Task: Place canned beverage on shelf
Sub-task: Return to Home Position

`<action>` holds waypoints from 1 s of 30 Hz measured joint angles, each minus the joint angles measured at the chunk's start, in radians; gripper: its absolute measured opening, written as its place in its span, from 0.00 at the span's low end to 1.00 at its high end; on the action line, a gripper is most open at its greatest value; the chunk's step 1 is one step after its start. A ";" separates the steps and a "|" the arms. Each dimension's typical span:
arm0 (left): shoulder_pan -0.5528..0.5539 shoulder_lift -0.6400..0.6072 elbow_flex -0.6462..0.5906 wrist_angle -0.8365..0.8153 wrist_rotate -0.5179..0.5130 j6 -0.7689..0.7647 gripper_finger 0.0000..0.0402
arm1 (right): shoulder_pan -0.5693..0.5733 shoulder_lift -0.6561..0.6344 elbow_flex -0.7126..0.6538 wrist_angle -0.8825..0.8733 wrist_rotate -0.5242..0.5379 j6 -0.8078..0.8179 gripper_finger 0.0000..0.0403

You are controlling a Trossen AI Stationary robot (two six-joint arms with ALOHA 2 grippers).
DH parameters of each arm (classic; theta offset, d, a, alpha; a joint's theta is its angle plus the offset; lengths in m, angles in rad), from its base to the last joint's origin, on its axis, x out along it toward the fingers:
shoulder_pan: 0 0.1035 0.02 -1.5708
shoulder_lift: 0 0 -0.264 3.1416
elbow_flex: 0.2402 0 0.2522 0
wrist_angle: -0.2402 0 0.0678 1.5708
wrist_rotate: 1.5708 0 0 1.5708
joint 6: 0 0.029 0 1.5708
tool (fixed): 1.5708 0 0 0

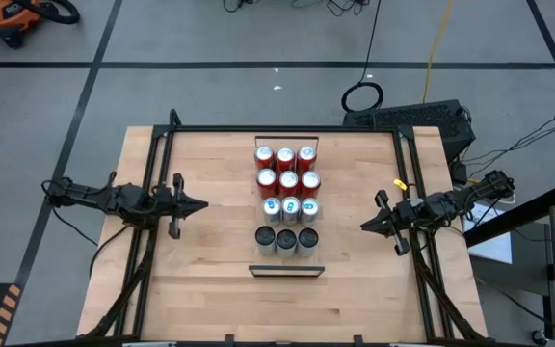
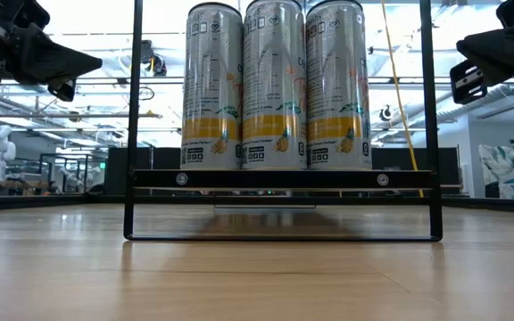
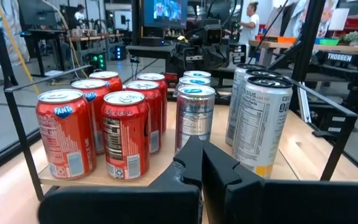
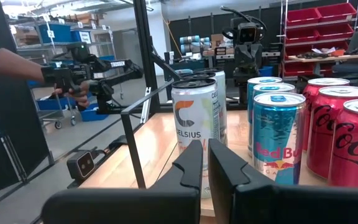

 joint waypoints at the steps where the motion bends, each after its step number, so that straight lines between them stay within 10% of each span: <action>1: 0.000 -0.011 -0.011 0.004 0.000 0.000 0.00 | 0.000 0.000 0.000 0.000 0.000 0.000 0.00; 30: 0.001 -0.042 -0.090 0.110 0.046 0.027 0.00 | -0.187 -0.003 -0.009 -0.031 -0.164 -0.052 0.00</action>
